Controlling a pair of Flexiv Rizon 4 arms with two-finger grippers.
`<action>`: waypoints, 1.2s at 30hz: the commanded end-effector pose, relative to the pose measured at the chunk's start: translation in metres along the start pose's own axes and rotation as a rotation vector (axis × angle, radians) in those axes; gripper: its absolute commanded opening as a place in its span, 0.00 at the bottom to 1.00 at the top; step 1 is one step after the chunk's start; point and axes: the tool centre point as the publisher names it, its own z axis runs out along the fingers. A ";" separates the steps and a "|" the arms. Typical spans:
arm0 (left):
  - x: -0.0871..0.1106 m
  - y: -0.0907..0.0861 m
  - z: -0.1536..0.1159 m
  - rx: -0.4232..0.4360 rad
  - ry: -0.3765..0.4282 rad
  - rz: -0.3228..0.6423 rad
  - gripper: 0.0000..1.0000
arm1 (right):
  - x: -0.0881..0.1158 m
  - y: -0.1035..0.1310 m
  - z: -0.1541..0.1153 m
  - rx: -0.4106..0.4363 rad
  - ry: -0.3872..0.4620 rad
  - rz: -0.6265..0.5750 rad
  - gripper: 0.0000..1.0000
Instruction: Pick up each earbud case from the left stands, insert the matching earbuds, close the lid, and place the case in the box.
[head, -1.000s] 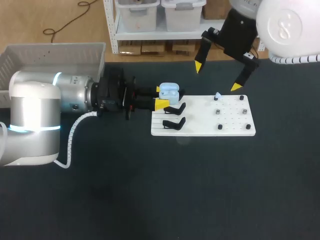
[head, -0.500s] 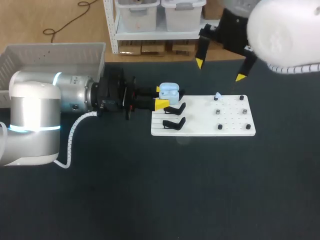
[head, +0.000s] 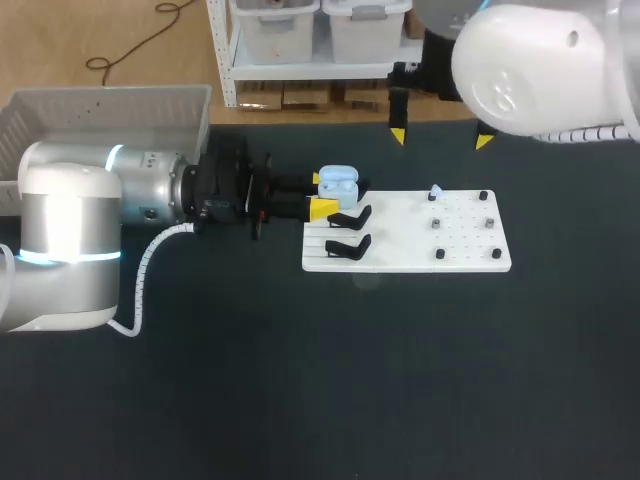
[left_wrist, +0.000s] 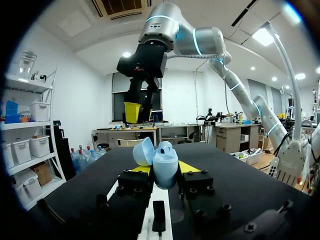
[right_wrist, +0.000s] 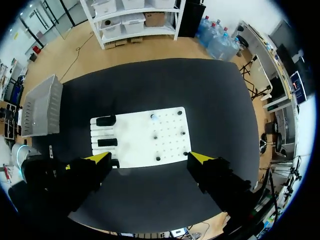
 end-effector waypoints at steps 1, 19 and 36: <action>0.000 -0.001 0.000 -0.003 0.001 0.001 0.00 | -0.005 -0.010 0.007 -0.030 0.005 -0.013 1.00; 0.000 -0.001 0.000 -0.003 0.001 0.001 0.00 | -0.019 -0.027 0.045 0.024 -0.061 -0.077 1.00; 0.000 -0.001 0.000 -0.003 0.001 0.001 0.00 | -0.041 -0.031 0.098 -0.037 -0.020 -0.042 0.97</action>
